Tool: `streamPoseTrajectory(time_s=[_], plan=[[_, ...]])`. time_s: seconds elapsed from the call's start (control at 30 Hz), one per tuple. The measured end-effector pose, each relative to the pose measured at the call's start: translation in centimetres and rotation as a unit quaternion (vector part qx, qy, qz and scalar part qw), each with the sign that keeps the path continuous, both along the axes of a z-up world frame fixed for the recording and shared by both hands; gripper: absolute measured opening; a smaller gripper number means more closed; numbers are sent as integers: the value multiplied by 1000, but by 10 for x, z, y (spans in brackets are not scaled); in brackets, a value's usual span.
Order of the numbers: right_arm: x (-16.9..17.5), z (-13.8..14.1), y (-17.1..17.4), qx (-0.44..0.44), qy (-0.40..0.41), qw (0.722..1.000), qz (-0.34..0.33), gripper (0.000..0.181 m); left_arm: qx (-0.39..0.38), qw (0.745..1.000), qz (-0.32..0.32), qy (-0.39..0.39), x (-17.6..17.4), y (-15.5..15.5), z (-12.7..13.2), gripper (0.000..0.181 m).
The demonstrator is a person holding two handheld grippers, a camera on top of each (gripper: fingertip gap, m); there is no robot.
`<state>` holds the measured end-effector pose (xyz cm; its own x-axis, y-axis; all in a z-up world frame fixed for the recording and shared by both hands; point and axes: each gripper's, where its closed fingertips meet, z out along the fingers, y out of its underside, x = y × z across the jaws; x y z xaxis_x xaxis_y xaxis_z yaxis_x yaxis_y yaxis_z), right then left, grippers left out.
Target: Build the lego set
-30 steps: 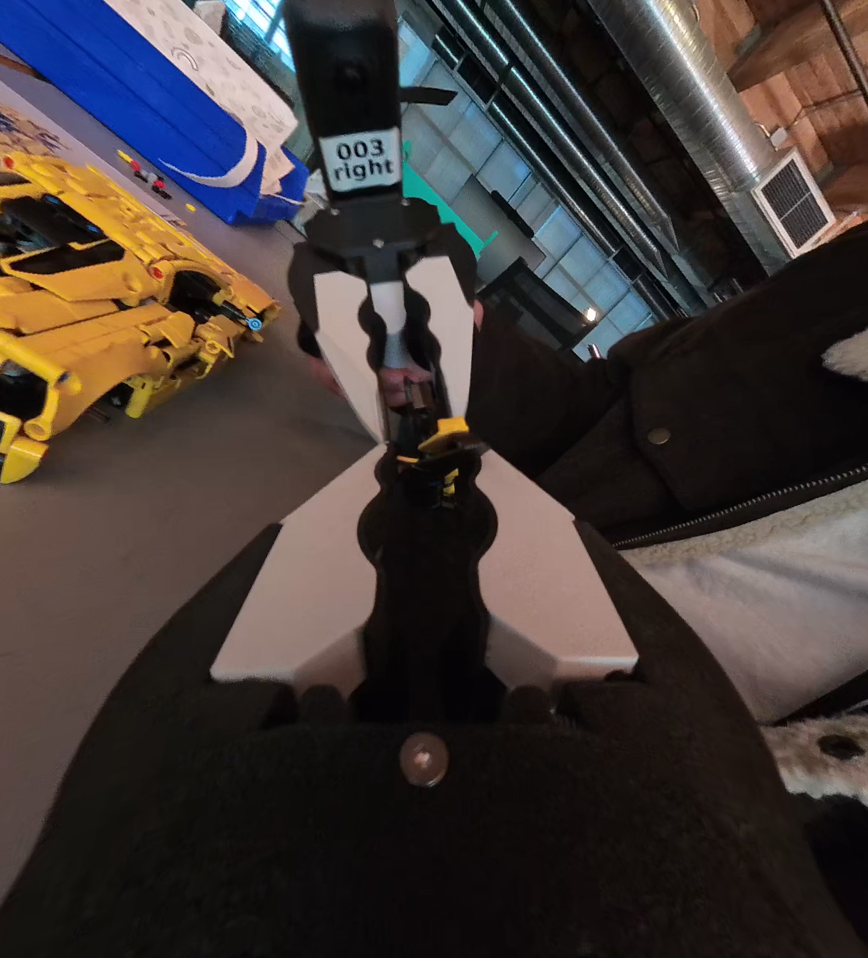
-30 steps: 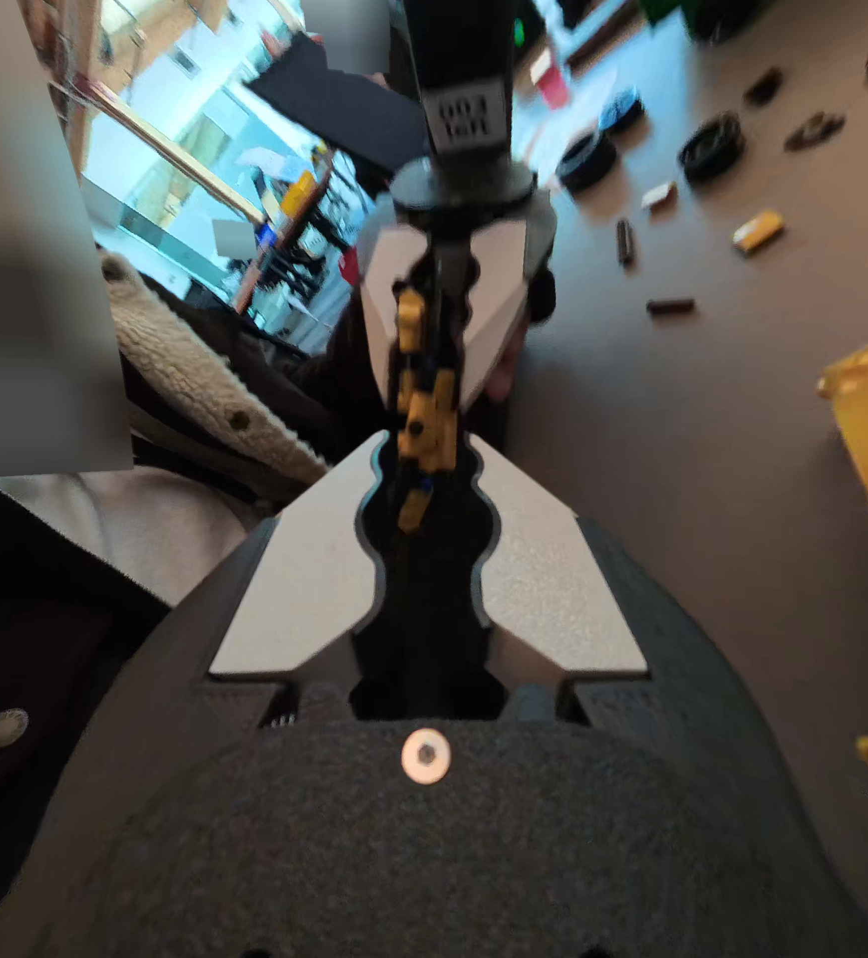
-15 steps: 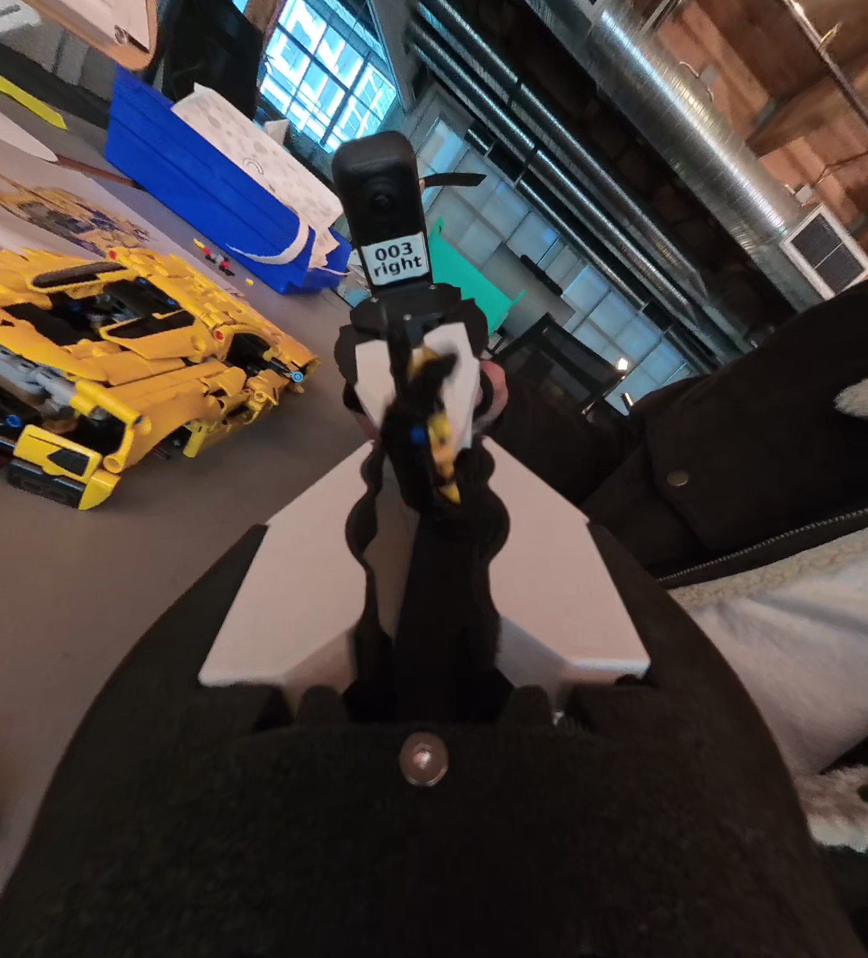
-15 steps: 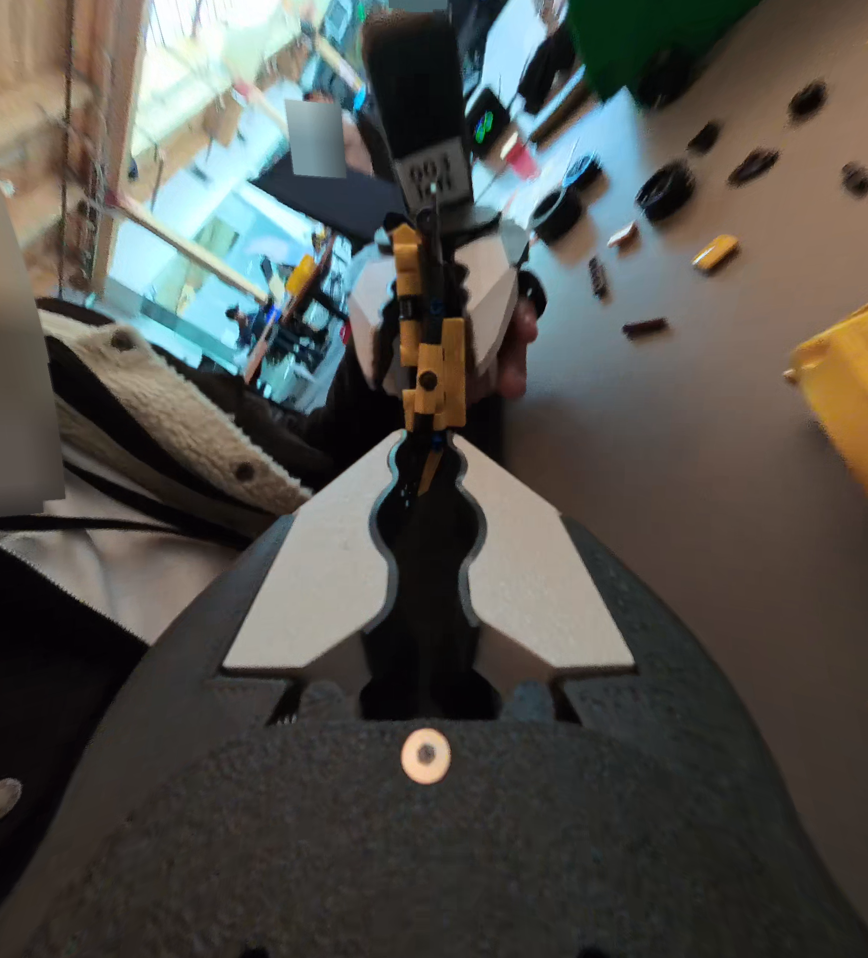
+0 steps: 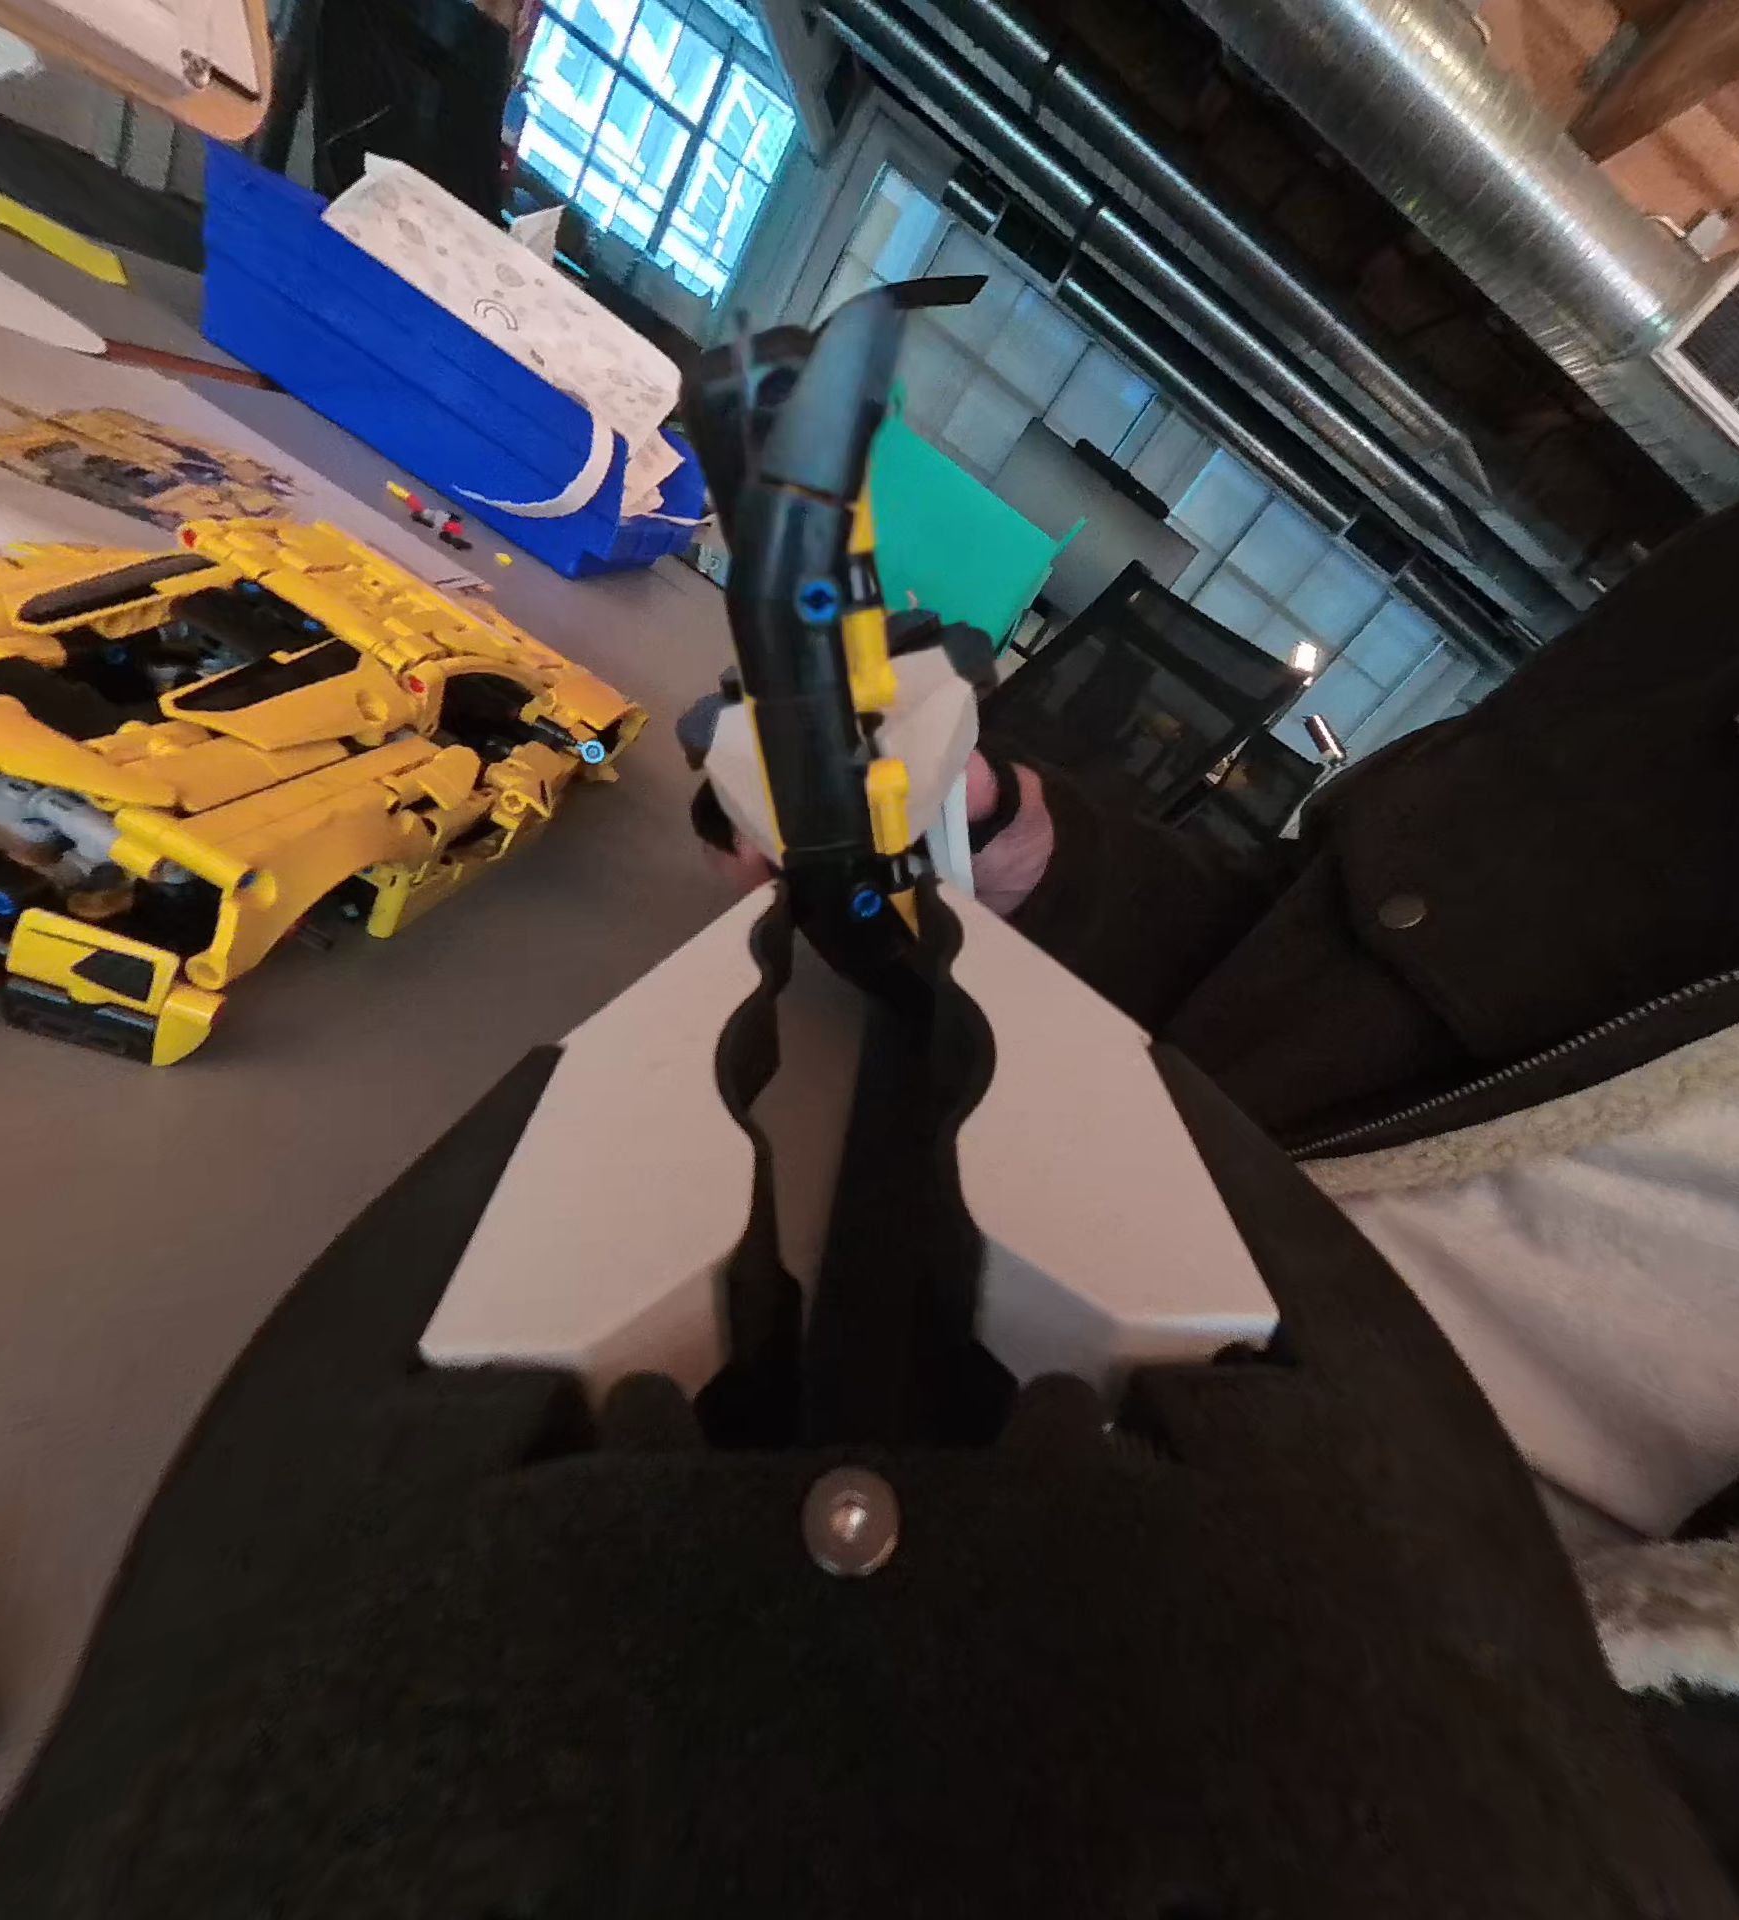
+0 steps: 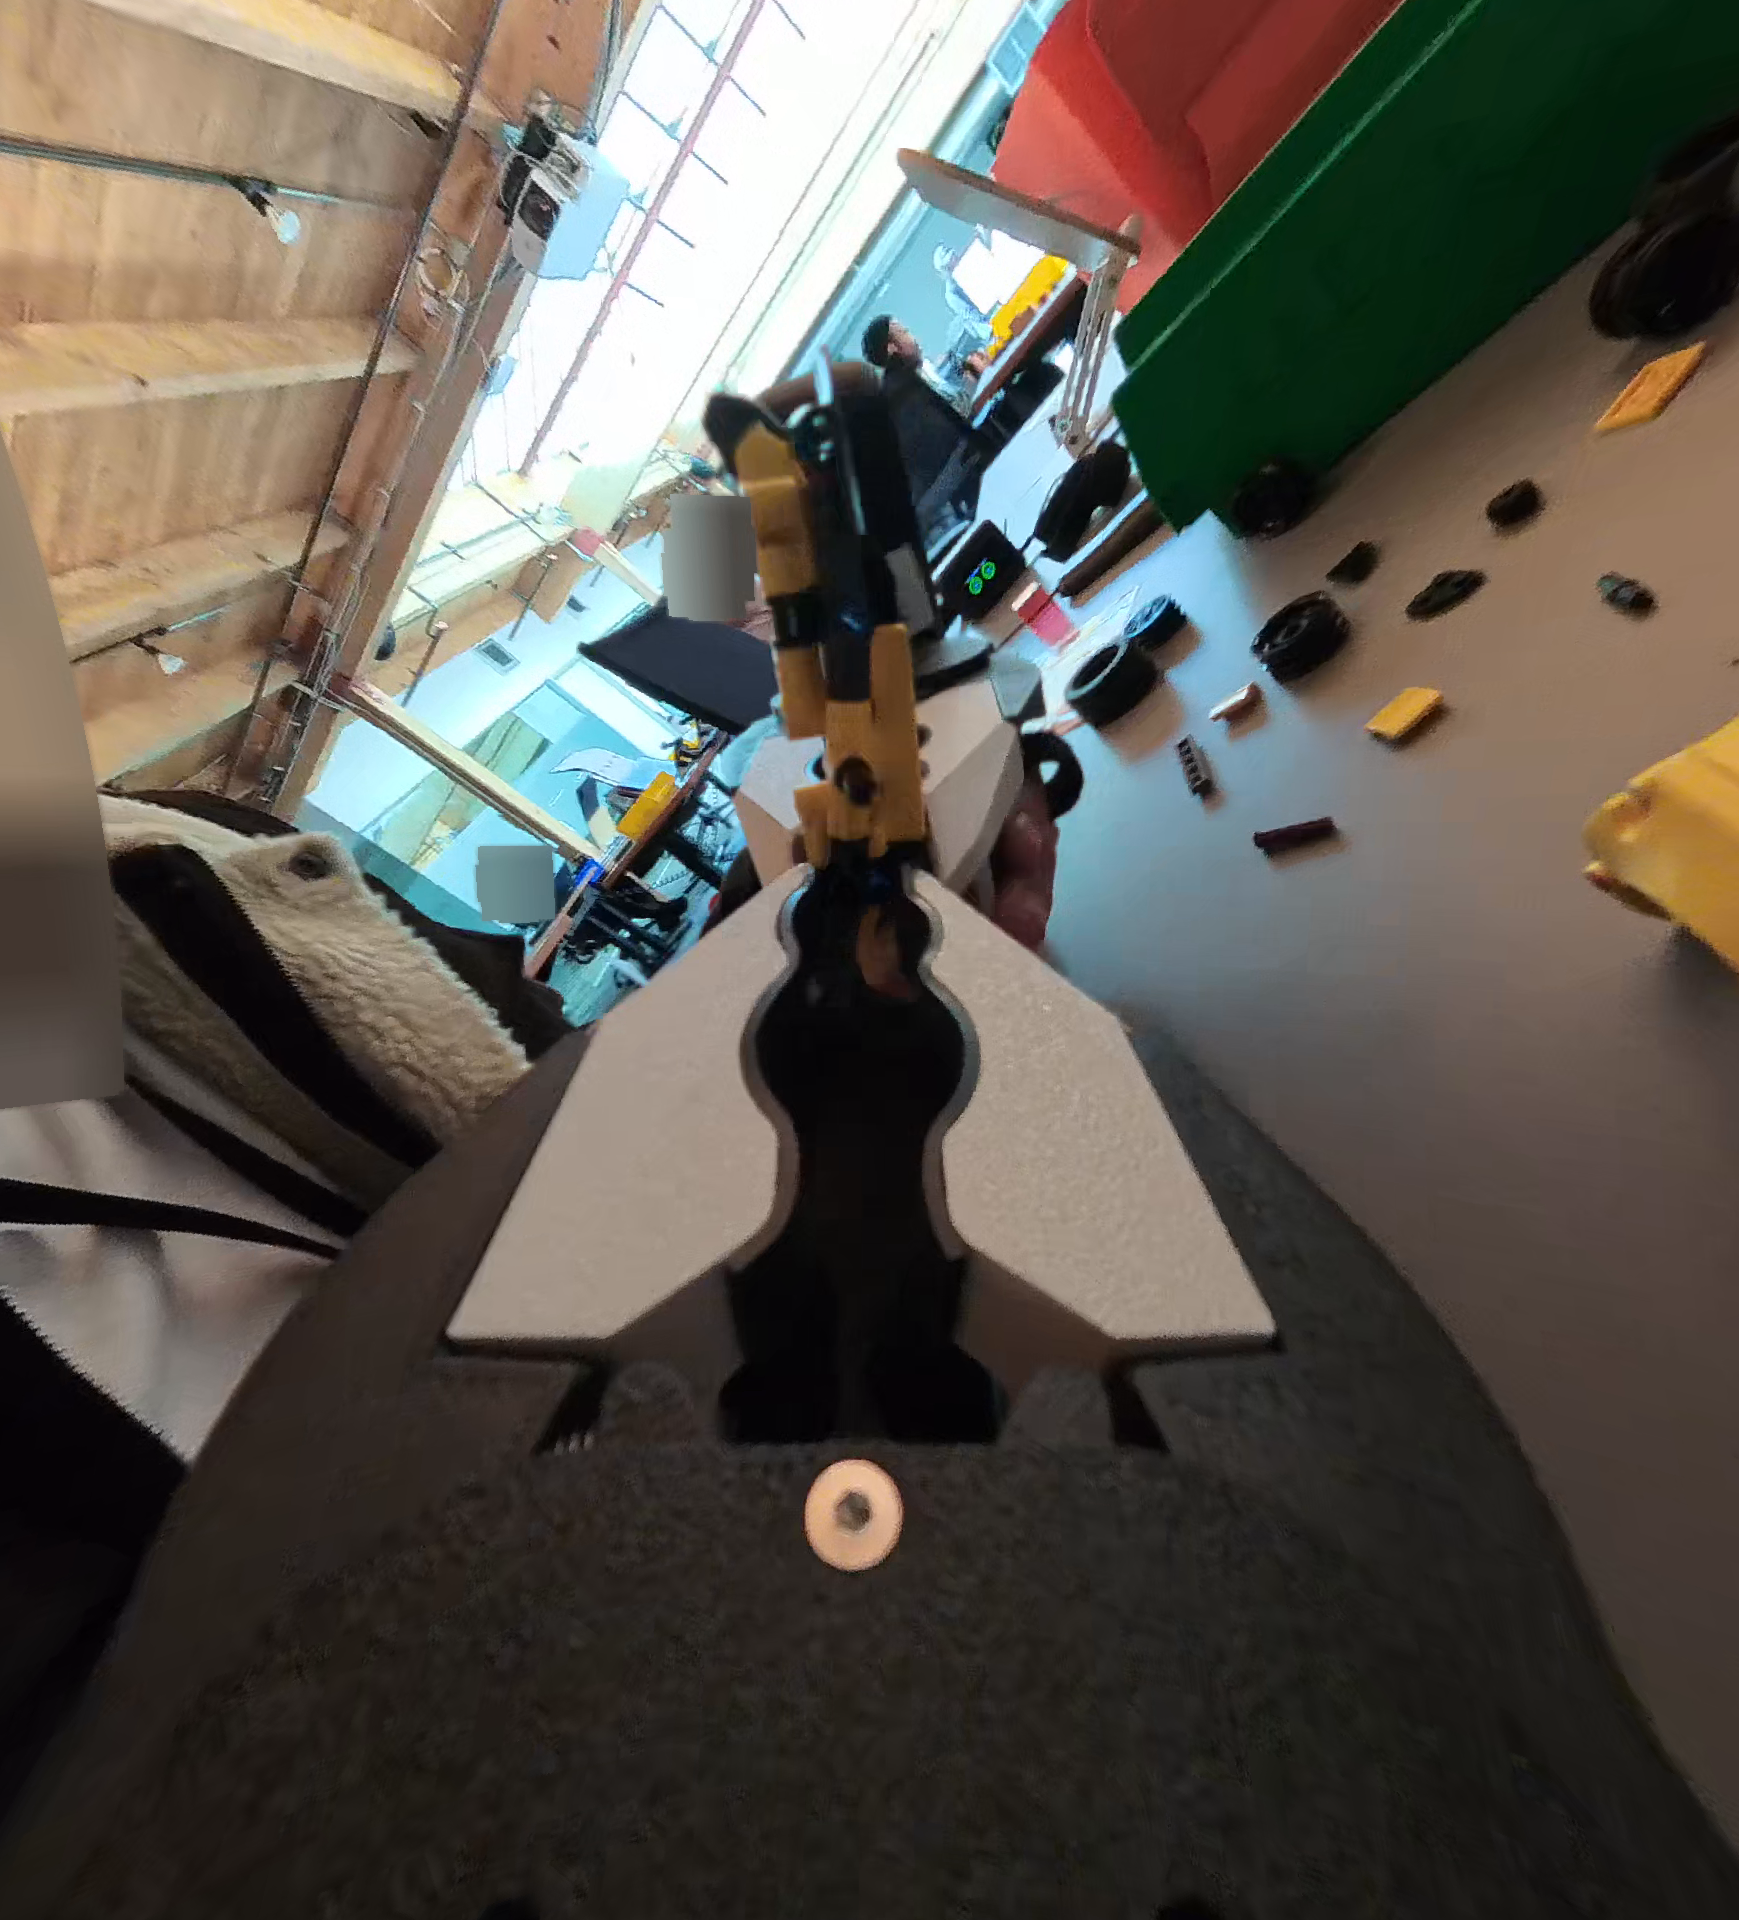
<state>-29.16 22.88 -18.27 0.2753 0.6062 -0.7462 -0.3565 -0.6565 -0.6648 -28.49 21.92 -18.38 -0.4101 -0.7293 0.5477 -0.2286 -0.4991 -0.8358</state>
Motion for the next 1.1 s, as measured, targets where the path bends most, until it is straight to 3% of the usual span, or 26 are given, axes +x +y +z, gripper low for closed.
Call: streamPoseTrajectory(time_s=[0.37, 0.57, 0.73, 0.97, 1.1], plan=[[0, -5, -3, 14, -43, 999, -11, 14, -24, 1000, -9, 7, 1, 0, -1, 22], [-1, 13, 3, 56, -3, 998, -23, 7, -76, 997, -17, -17, 0, 1, 9, 21], [5, 15, 0, 17, 38, 999, 7, 7, -124, 992, -23, -31, -2, 6, 14, 16], [5, 6, 6, 93, -116, 988, -36, 7, -160, 986, -35, -20, 1, 6, 11, 15], [4, 12, 8, 106, -125, 986, -43, 8, -175, 983, -43, -39, -3, 7, 17, 15]])
